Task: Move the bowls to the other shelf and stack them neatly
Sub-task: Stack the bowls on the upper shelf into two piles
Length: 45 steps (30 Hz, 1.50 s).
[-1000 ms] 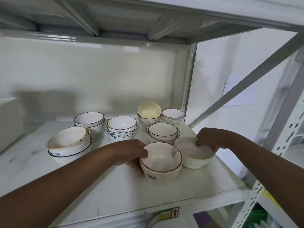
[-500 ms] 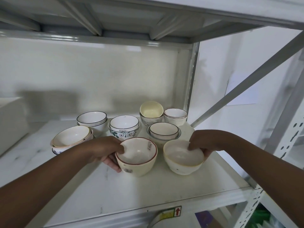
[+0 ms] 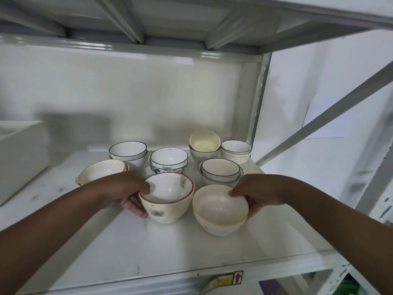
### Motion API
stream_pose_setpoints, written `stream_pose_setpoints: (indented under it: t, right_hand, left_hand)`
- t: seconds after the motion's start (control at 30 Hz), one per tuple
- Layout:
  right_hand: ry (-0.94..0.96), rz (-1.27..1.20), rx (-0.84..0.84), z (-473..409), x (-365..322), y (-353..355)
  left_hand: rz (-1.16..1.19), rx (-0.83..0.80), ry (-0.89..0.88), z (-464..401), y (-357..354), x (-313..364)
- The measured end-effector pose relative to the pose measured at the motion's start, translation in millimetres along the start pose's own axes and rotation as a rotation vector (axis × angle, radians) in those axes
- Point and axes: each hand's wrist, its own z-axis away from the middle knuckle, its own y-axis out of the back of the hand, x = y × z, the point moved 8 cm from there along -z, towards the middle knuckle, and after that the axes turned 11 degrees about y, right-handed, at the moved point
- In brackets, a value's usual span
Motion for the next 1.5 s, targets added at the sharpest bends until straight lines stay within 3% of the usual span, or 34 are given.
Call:
stream_pose_setpoints:
  t: [0.37,0.7,0.83,1.07,1.23,1.5]
  right_hand:
    - [0.003,-0.23,0.075,-0.6,-4.1,-22.1]
    - [0.063,-0.278,0.203,8.6,-3.6,-20.7]
    - [0.012,-0.421,0.213,11.8,6.0,-19.7]
    - [0.012,-0.225,0.156,10.3,0.5,-26.4]
    - [0.028,-0.194,0.175,8.7,-12.3,-26.8]
    - [0.062,-0.235,0.16,8.0,-15.7,-31.2]
  left_hand:
    - [0.016,0.055,-0.174,32.6,5.4,60.8]
    - [-0.26,0.073,-0.157,15.9,-61.8,67.6]
    - [-0.354,0.103,-0.191,9.6,-66.1,65.9]
    - [-0.526,0.089,-0.165,3.9,-75.5,58.5]
    - [-0.383,0.016,-0.068,6.5,-82.4,44.1]
    - [-0.234,0.061,-0.129,-3.0,-83.6,41.6]
